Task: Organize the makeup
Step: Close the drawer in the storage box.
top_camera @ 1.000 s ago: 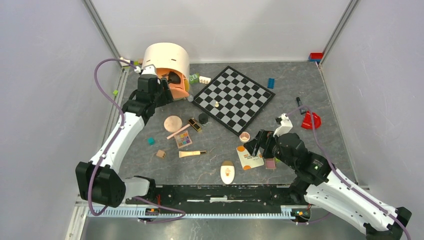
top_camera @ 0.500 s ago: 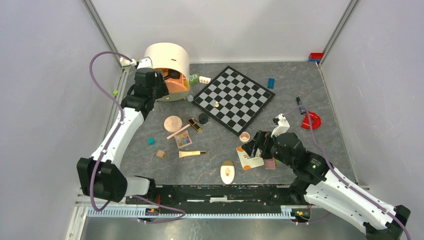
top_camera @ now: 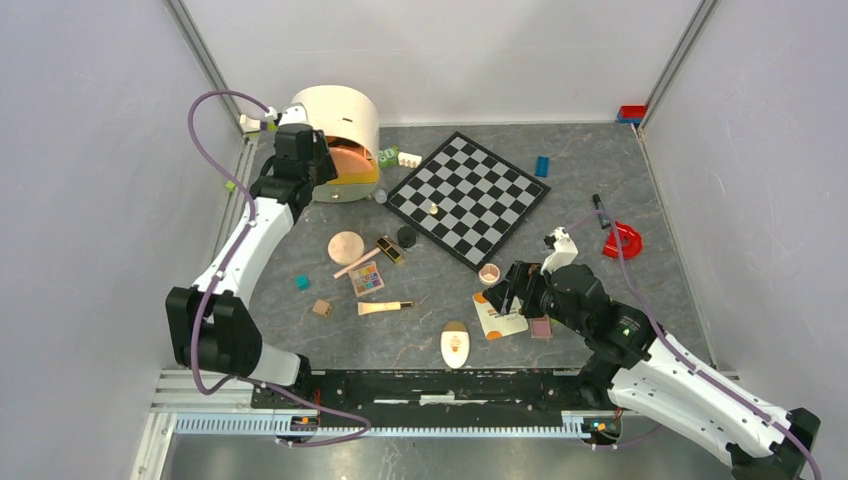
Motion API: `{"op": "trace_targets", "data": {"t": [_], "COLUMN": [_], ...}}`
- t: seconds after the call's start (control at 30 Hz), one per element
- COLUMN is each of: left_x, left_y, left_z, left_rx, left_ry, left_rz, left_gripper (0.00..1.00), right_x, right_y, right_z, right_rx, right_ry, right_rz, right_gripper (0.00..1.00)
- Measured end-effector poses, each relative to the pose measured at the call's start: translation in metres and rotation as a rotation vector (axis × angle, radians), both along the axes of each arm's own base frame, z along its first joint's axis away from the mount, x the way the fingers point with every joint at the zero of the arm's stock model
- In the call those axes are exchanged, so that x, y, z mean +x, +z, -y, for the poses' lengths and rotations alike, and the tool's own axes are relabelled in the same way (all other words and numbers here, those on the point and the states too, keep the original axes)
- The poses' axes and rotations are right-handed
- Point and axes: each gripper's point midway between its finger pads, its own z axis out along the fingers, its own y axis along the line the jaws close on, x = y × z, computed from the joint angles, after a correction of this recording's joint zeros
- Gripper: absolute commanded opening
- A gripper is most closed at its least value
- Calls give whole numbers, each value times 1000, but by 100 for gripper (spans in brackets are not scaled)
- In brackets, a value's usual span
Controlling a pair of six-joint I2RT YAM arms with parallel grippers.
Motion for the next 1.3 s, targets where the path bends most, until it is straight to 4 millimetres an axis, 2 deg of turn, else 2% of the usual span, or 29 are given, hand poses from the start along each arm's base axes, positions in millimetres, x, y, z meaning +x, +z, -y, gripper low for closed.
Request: {"op": "trace_targets", "data": {"t": [0.27, 0.63, 0.77, 1.0, 1.1, 1.3], "left_x": [12, 31, 36, 37, 35, 18], "left_y": [-17, -4, -5, -7, -4, 9], "left_z": [1, 2, 1, 1, 1, -2], "left_rx": [6, 25, 32, 40, 38, 32], "left_ry": [2, -10, -12, -19, -21, -21], "left_rz": [-29, 10, 11, 6, 13, 51], "left_gripper": [58, 58, 63, 73, 74, 74], "right_x": [0, 0, 0, 0, 0, -1], "right_y": [-4, -8, -9, -9, -10, -11], "right_z": [0, 0, 0, 0, 1, 2], "right_rx": [-14, -22, -28, -31, -31, -27], "right_ry": [1, 2, 6, 7, 7, 7], "right_rz": [-10, -17, -16, -14, -13, -10], "right_gripper": [98, 98, 98, 98, 98, 98]}}
